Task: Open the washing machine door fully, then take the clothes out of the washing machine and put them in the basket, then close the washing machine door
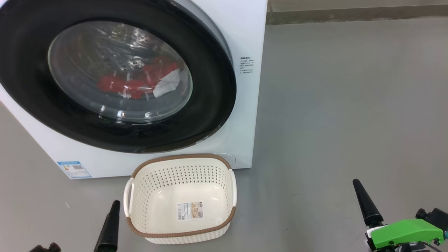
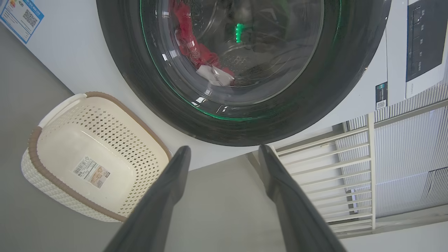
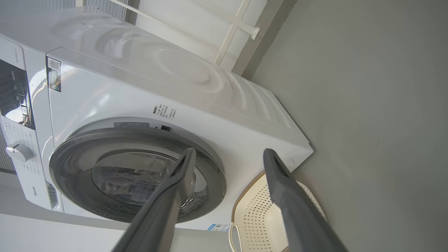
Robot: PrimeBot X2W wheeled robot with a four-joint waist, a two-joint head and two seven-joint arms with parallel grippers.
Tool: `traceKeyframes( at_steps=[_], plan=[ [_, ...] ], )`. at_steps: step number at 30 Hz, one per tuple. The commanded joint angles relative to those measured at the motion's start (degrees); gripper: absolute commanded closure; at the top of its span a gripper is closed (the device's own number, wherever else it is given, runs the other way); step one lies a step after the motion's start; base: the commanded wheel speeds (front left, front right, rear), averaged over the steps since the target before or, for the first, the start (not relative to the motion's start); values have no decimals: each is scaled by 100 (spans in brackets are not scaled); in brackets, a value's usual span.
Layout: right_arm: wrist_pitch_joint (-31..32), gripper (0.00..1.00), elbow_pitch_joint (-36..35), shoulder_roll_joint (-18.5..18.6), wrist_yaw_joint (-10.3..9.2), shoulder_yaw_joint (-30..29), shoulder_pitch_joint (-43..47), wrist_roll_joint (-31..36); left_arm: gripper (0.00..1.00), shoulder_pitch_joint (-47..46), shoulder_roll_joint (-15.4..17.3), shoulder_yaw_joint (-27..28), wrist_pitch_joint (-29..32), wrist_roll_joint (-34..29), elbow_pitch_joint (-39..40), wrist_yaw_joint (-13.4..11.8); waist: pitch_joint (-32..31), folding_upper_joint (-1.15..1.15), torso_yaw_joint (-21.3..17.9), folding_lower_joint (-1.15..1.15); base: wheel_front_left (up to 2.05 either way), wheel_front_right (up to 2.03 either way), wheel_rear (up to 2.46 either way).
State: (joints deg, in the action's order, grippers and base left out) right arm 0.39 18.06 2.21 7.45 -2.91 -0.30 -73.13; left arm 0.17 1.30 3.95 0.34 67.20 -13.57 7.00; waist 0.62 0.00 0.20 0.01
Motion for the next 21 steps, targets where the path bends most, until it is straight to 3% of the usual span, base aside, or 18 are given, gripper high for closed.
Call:
traceKeyframes(
  at_steps=[1, 21],
  plan=[
    [-81, 0, -181, 102, 1, 59, -76, 167, 0, -67, 80, 60, -64, -186, 205, 14, 3, 0, 2, -1, 0, 0, 0],
    [-402, 0, -203, 202, 2, 223, 4, 1424, 0, 63, 93, -56, -387, -1743, 492, -120, -11, 0, 21, -1, 0, 0, 0]
  ],
)
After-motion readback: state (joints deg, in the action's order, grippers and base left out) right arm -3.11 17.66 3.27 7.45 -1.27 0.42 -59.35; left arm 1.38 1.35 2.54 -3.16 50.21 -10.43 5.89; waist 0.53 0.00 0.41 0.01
